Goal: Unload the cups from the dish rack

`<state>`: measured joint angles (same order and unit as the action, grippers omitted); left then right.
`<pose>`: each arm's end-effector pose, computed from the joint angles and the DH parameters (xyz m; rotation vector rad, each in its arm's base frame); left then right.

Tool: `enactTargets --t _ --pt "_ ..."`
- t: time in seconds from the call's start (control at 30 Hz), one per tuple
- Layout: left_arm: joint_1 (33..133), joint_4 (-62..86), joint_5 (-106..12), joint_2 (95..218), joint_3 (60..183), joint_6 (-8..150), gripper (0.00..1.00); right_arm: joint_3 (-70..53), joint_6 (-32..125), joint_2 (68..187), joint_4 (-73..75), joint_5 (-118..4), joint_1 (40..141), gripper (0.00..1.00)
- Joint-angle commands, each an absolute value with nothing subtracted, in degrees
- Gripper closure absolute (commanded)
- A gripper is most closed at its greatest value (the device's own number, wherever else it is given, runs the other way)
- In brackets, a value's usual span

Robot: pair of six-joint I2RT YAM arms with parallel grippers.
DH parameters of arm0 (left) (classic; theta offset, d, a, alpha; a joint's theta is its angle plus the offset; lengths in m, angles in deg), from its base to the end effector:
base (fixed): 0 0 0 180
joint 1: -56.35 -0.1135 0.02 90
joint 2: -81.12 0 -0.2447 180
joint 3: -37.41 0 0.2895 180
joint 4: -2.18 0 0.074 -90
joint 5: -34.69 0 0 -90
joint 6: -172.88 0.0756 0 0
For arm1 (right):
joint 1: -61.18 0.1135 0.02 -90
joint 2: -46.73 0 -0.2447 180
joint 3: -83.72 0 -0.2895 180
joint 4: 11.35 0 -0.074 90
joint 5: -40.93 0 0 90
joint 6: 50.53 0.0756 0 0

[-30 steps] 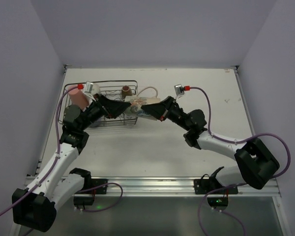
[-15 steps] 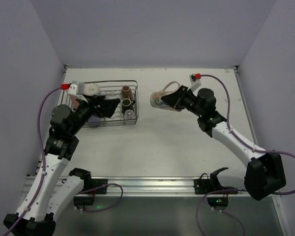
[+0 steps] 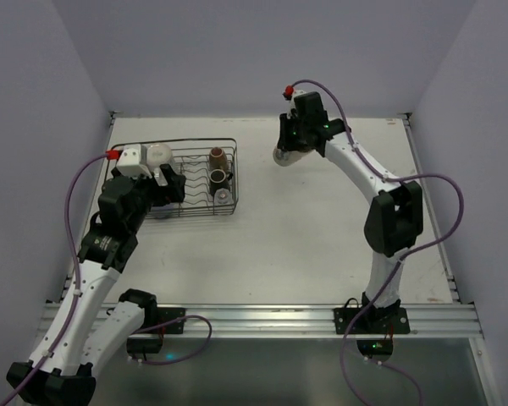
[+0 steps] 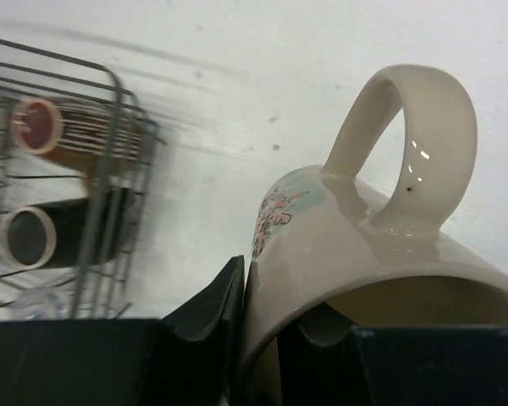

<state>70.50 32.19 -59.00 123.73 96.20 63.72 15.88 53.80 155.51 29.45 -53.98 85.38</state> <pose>0.2563 -0.0596 0.3241 -0.1258 1.8215 -0.3536 0.4592 0.2135 0.2715 -0.2422 2.2482 0.4600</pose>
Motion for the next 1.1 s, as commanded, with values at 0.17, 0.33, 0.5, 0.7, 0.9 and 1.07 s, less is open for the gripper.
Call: enactTargets --t 0.17,0.33,0.5,0.7,0.9,1.07 --pt "70.2 33.1 -65.9 126.2 96.9 66.5 0.00 33.6 42.9 167.7 43.8 -43.6 86.0 1.00" --pt "70.2 33.8 -68.8 127.0 98.2 66.8 0.00 38.7 41.2 173.5 46.9 -41.5 87.5 1.00" --pt "70.2 34.7 -69.4 128.8 98.3 66.2 0.00 37.8 40.8 174.9 45.6 -41.5 88.6 1.00" --pt "70.1 35.4 -71.5 131.1 97.9 64.6 0.00 37.0 40.1 173.7 45.0 -40.2 89.6 0.63" --pt "70.1 36.0 -75.0 133.5 97.8 63.8 0.00 33.9 40.7 166.9 42.2 -41.1 89.6 0.15" --pt "69.2 36.4 -76.1 136.1 98.4 63.0 0.00 28.1 42.5 158.0 40.3 -43.5 89.8 0.01"
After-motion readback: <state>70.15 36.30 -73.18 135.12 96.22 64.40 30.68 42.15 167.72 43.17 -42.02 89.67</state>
